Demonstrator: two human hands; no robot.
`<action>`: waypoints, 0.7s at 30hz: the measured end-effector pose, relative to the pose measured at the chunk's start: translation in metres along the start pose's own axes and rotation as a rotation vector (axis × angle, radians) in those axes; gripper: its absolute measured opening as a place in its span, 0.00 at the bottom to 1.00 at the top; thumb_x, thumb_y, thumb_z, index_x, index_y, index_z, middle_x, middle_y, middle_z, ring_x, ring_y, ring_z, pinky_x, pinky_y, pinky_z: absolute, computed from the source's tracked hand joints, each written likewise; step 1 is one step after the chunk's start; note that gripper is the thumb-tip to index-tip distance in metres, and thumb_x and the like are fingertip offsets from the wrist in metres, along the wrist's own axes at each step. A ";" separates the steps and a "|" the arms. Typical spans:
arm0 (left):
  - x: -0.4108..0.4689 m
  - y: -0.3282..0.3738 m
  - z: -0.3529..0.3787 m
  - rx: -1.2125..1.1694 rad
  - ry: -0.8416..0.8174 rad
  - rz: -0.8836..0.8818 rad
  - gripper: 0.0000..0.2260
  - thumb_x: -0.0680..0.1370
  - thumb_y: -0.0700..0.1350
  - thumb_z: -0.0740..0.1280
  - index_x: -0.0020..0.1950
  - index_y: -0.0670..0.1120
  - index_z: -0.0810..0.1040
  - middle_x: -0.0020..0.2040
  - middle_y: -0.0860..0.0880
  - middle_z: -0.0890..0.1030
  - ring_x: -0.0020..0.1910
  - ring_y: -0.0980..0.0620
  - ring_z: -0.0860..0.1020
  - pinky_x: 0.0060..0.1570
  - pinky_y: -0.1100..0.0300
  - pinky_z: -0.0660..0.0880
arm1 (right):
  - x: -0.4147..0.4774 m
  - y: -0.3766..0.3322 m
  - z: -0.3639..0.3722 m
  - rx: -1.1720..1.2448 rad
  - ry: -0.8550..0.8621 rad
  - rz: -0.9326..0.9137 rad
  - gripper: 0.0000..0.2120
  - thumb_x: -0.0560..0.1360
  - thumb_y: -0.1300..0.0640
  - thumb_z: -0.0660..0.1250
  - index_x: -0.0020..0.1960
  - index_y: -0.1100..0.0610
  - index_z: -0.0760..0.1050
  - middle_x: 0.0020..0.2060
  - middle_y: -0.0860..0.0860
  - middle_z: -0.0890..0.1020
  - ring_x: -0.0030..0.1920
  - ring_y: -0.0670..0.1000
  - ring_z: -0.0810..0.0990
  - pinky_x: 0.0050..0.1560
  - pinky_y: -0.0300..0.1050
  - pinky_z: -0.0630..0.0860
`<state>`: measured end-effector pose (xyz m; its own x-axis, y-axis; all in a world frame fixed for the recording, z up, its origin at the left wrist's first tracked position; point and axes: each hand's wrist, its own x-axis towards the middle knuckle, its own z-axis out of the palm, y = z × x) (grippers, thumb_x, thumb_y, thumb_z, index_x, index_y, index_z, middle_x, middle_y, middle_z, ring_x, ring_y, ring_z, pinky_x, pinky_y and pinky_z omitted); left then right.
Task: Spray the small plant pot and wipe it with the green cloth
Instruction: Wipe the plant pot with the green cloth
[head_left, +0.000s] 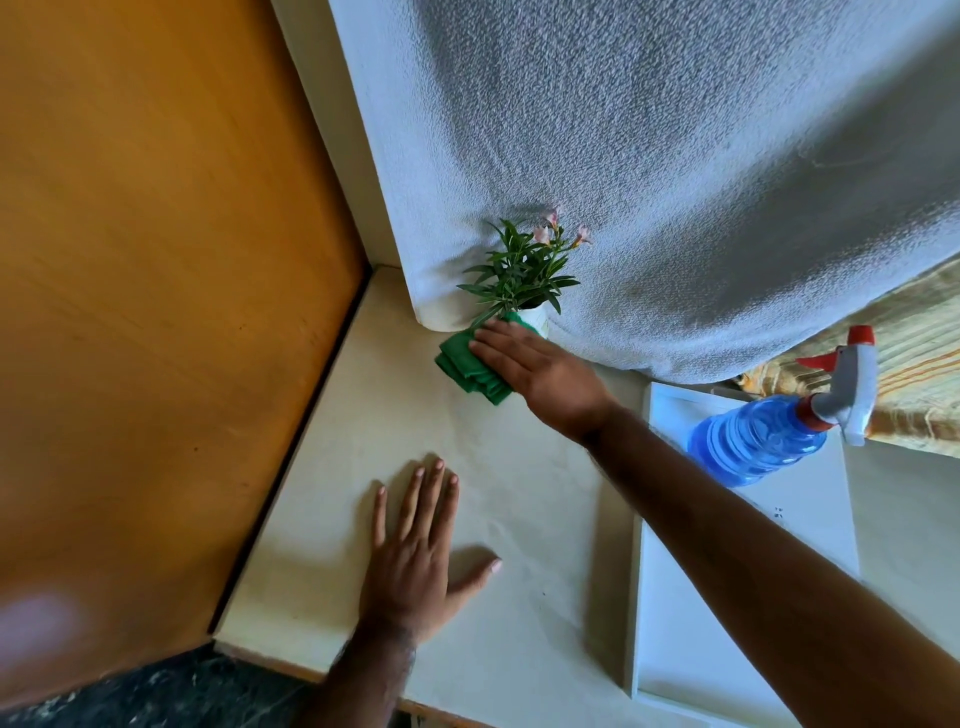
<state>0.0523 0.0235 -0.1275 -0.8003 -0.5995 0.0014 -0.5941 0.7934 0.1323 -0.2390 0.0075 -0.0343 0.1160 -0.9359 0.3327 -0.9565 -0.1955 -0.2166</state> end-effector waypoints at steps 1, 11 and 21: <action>-0.001 0.000 0.000 0.004 0.000 0.001 0.50 0.75 0.78 0.57 0.85 0.45 0.54 0.87 0.44 0.53 0.86 0.42 0.54 0.79 0.29 0.57 | 0.002 0.002 0.000 -0.009 0.014 -0.008 0.20 0.79 0.71 0.60 0.70 0.66 0.74 0.69 0.62 0.77 0.70 0.63 0.73 0.72 0.59 0.69; 0.000 -0.002 0.003 -0.005 0.049 0.015 0.49 0.75 0.77 0.58 0.85 0.45 0.55 0.87 0.44 0.55 0.85 0.44 0.55 0.79 0.29 0.57 | -0.043 0.005 0.022 0.098 -0.135 0.220 0.27 0.75 0.78 0.63 0.73 0.65 0.71 0.72 0.61 0.73 0.74 0.61 0.68 0.70 0.61 0.71; 0.000 -0.008 0.005 -0.022 -0.043 0.004 0.50 0.75 0.79 0.55 0.86 0.46 0.52 0.87 0.45 0.53 0.86 0.44 0.54 0.80 0.30 0.54 | -0.070 -0.054 -0.034 0.071 0.076 0.403 0.23 0.78 0.70 0.56 0.72 0.66 0.72 0.70 0.61 0.75 0.73 0.60 0.70 0.73 0.50 0.64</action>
<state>0.0566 0.0182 -0.1331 -0.8055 -0.5912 -0.0407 -0.5897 0.7928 0.1540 -0.2044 0.0937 -0.0146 -0.2865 -0.9179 0.2746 -0.9003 0.1598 -0.4050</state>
